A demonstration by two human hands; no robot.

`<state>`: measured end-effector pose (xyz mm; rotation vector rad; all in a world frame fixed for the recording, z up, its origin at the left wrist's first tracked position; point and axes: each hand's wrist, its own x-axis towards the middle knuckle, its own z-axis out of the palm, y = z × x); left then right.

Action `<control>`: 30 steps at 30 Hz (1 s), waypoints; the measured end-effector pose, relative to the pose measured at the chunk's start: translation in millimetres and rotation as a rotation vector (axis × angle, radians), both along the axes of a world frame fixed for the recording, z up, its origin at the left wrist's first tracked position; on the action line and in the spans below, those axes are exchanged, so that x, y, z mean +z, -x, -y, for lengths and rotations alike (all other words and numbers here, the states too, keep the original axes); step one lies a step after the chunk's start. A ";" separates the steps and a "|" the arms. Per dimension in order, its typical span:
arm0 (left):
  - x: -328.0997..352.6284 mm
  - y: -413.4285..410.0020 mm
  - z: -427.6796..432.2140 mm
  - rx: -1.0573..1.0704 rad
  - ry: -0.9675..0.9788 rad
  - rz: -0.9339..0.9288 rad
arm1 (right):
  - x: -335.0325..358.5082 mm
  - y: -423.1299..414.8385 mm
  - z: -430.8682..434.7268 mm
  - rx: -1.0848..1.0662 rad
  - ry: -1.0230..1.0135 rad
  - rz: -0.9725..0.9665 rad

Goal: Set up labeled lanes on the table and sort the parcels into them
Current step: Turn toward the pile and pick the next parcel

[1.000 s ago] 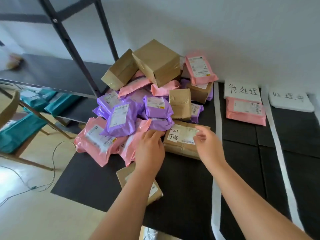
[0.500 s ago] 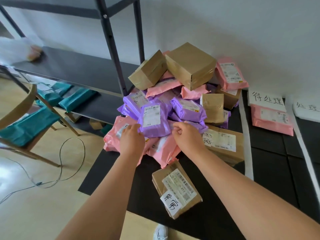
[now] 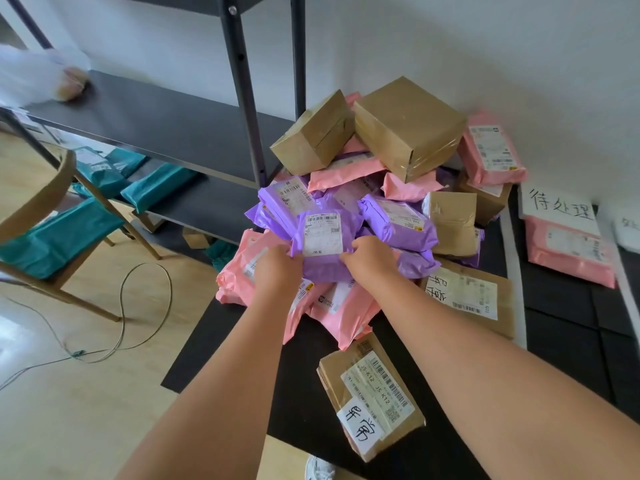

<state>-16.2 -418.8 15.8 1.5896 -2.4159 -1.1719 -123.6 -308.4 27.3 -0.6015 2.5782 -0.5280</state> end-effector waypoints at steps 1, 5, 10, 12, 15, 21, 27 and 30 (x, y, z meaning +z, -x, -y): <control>2.3 1.9 -0.1 0.002 0.009 -0.035 | 1.2 0.3 1.3 0.005 0.002 -0.011; 17.2 0.1 -9.1 0.076 0.043 -0.155 | 13.7 -2.4 -3.0 0.012 0.084 -0.024; 42.9 -11.5 -31.3 0.198 0.088 -0.314 | 36.8 -15.8 -30.0 -0.008 0.350 -0.148; 56.7 -15.6 -44.9 0.242 0.098 -0.397 | 48.3 -22.5 -43.5 -0.045 0.465 -0.160; 76.5 -19.4 -66.4 0.255 0.100 -0.520 | 68.0 -25.5 -61.2 -0.209 0.612 -0.029; 113.4 -15.4 -104.3 0.101 0.068 -0.776 | 104.1 -8.3 -106.2 -0.385 0.720 0.299; 124.7 -3.7 -139.7 -0.053 0.003 -0.777 | 121.5 -1.8 -165.7 -0.487 0.844 0.206; 133.0 5.8 -155.6 -0.136 -0.065 -0.720 | 130.3 -4.7 -194.9 -0.556 0.911 0.121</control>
